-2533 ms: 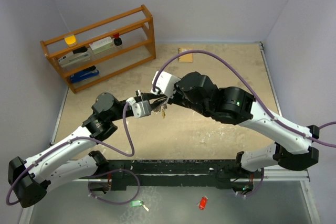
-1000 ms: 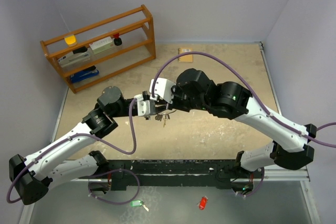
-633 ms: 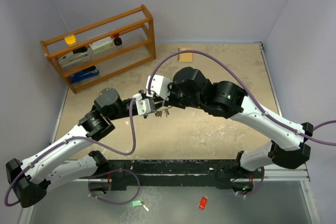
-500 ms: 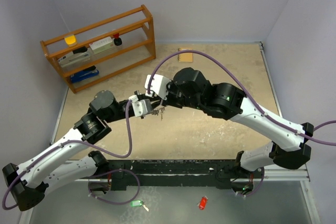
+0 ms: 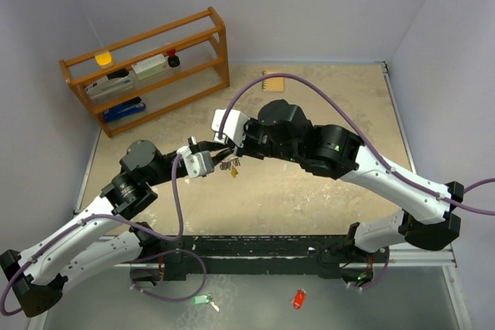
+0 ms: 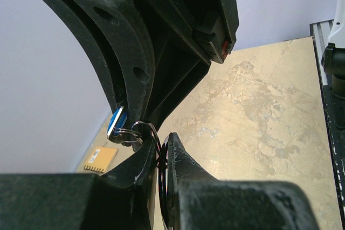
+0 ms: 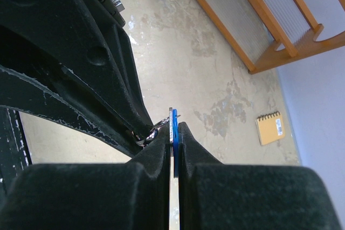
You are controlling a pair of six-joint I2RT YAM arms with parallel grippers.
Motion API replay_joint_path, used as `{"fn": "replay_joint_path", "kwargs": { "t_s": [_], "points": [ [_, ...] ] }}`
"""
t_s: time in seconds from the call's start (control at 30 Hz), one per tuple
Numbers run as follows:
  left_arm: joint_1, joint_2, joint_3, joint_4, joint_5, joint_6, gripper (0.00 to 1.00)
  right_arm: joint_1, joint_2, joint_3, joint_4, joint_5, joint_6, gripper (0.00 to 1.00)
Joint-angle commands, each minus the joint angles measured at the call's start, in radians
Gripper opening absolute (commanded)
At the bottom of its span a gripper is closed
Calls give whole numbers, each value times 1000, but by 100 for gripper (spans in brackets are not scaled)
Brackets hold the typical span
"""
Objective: Remove the keys from the keyring
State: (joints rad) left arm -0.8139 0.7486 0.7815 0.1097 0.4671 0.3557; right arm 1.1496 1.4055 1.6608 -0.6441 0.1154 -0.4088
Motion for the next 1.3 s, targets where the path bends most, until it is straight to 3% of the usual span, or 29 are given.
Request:
{"fn": "replay_joint_path", "kwargs": {
  "t_s": [0.0, 0.53, 0.83, 1.0, 1.27],
  "points": [
    [-38, -105, 64, 560, 139, 76, 0, 10, 107, -120, -73, -127, 58, 0],
    [-39, -235, -38, 680, 12, 124, 0, -41, 99, -206, 17, -108, 93, 0],
    [-39, -278, -101, 855, -54, 139, 0, -44, 150, -186, -27, -124, 101, 0],
    [-39, -235, -49, 796, -46, 121, 0, -44, 203, -153, -42, -67, 89, 0],
    [-39, -122, -11, 723, -40, 86, 0, -42, 129, -110, 26, -16, 84, 0]
  ]
}}
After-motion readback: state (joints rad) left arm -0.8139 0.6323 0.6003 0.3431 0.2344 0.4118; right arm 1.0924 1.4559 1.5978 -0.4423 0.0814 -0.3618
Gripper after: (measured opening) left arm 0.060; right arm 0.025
